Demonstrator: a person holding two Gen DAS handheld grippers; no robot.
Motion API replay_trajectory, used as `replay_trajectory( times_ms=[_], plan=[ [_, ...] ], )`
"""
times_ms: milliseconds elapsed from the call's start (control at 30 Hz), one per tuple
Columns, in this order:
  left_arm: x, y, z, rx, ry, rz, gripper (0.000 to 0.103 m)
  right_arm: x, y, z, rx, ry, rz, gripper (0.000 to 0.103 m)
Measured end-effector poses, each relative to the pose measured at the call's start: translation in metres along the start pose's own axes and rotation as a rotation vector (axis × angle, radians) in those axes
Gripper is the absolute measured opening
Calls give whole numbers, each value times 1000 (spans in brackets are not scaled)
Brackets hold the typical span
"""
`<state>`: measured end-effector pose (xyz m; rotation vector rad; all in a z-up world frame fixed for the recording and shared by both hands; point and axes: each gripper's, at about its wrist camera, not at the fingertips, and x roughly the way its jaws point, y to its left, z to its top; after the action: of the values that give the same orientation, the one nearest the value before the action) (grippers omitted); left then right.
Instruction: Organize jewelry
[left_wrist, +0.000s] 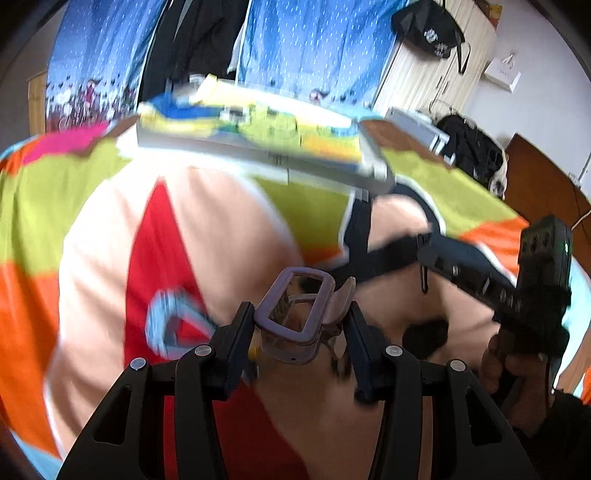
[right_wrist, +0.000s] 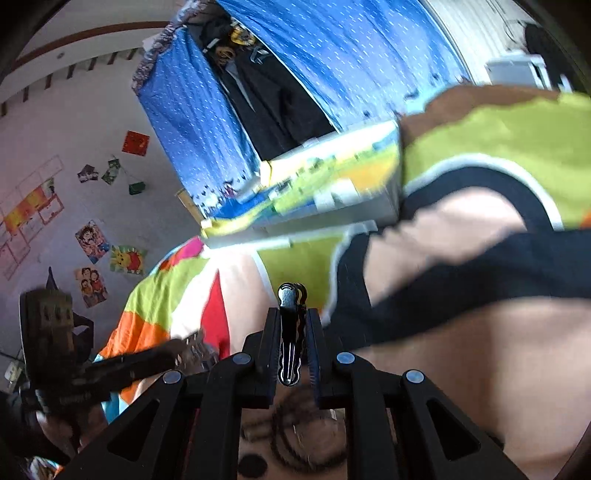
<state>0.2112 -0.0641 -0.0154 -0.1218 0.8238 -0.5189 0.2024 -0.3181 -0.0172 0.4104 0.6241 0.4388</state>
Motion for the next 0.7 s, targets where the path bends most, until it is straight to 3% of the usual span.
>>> replay_trajectory(
  times_ms=[233, 367, 700],
  plan=[
    [1, 9, 109, -13, -151, 8, 43, 31, 16, 82, -93, -65, -15, 13],
    [14, 21, 151, -11, -216, 41, 43, 54, 9, 107, -94, -58, -54, 13],
    [86, 63, 171, -127, -147, 58, 43, 95, -30, 108, -53, 15, -150, 13]
  ],
)
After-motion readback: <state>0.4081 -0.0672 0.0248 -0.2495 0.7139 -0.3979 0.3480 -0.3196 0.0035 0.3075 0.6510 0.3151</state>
